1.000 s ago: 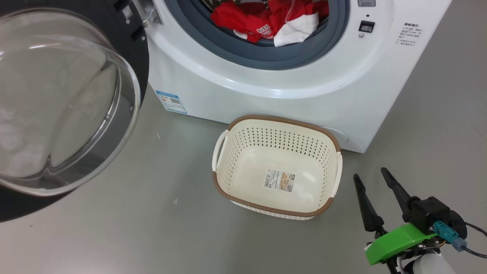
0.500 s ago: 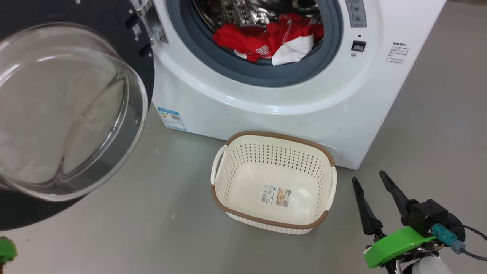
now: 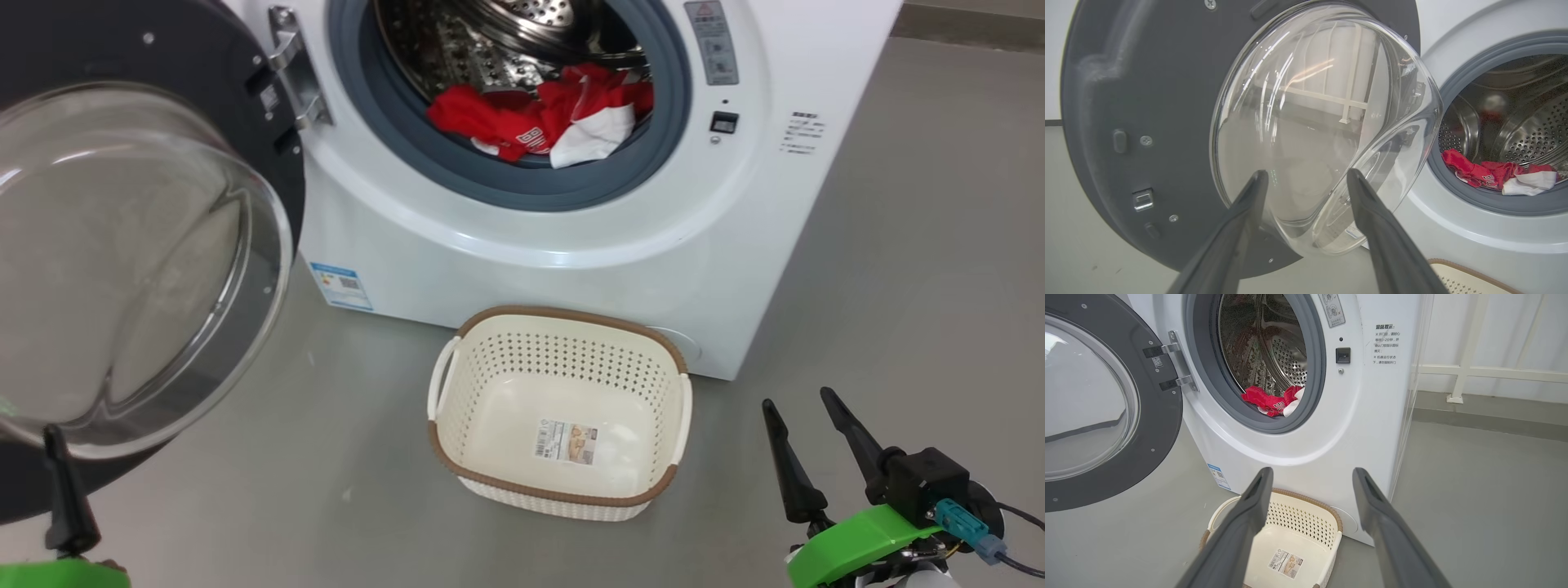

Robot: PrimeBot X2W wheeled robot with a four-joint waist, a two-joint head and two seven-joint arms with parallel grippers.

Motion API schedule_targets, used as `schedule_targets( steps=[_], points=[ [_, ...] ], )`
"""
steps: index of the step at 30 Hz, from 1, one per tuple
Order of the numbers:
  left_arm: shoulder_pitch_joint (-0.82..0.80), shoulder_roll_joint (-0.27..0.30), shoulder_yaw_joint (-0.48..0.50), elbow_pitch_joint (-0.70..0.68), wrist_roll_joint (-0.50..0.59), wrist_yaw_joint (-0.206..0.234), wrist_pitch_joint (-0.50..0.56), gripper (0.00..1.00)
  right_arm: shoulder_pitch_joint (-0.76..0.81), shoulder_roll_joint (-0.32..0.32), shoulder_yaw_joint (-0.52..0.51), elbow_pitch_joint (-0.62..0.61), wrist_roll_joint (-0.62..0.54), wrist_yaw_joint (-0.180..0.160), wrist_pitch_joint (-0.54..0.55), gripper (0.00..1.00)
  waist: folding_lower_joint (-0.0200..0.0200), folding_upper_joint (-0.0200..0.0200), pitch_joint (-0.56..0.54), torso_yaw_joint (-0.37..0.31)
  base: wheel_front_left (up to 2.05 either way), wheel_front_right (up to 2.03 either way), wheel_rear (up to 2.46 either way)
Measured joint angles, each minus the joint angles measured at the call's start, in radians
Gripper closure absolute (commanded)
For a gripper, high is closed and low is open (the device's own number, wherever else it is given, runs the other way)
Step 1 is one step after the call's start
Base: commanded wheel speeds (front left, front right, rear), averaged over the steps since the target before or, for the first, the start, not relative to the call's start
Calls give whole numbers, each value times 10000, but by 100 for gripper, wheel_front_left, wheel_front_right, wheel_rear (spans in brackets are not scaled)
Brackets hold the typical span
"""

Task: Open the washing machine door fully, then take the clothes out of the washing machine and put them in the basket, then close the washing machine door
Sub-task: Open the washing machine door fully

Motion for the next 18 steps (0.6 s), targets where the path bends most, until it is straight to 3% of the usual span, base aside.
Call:
schedule_targets(
  steps=[9,18],
  points=[
    [894,-59,-1005,-999,-196,0,0,0,176,19,-98,-71,31,0,0,0,0,0,-197,-753,0,0,0],
    [1508,303,-2500,-1789,-796,0,0,0,355,50,-355,-155,104,0,0,0,0,0,-270,-1691,0,0,0]
  ],
)
